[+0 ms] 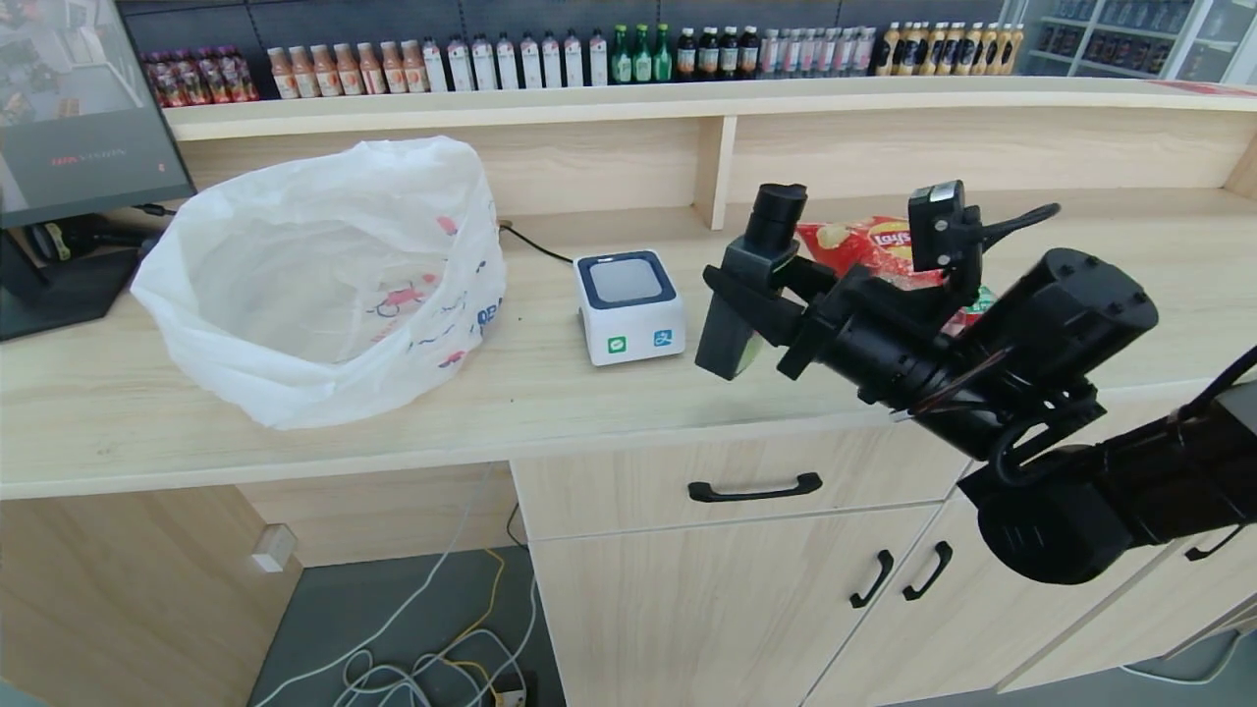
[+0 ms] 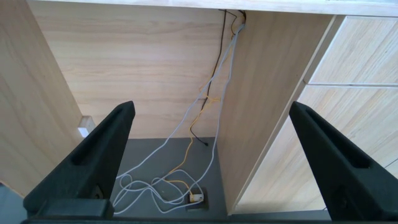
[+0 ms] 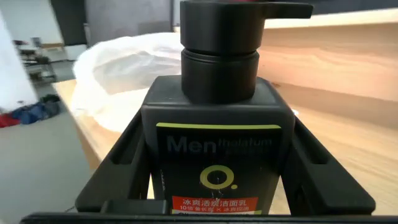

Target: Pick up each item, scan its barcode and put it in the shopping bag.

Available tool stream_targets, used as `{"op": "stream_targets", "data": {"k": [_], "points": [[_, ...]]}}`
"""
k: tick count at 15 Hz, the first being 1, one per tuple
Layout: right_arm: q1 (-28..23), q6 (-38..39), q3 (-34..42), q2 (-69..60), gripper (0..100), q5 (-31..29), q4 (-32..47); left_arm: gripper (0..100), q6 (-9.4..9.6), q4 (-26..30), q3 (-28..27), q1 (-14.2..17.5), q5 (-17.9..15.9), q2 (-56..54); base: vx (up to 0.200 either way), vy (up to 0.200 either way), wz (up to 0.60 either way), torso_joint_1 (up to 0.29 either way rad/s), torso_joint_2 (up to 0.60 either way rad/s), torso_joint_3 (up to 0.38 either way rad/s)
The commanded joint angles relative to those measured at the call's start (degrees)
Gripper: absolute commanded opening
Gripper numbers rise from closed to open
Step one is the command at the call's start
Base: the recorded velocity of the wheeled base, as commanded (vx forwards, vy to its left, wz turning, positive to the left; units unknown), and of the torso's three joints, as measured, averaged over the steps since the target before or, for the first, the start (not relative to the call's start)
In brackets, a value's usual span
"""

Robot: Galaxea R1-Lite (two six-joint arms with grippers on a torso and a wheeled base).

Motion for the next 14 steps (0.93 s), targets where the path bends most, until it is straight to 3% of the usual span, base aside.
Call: {"op": "stream_targets", "data": {"k": [1,3,7,14], "points": [[-0.54,-1.86,-1.51,0.07,0,-6.74,3.26,100,-0.01,0.0,0.0,0.0,0.04,-0.02,0.0,0.0,0.0,0.0,0.0,0.0],[-0.63,-2.03,-4.23,0.25,0,-15.79,6.25,100,-0.01,0.0,0.0,0.0,-0.05,-0.02,0.0,0.0,0.0,0.0,0.0,0.0],[-0.01,-5.2,-7.57,0.25,0,-16.41,8.45,100,-0.01,0.0,0.0,0.0,0.04,-0.02,0.0,0.0,0.0,0.0,0.0,0.0],[6.14,-3.88,-18.47,-1.24,0,-16.67,19.08,100,-0.01,0.0,0.0,0.0,0.04,-0.02,0.0,0.0,0.0,0.0,0.0,0.0]]}}
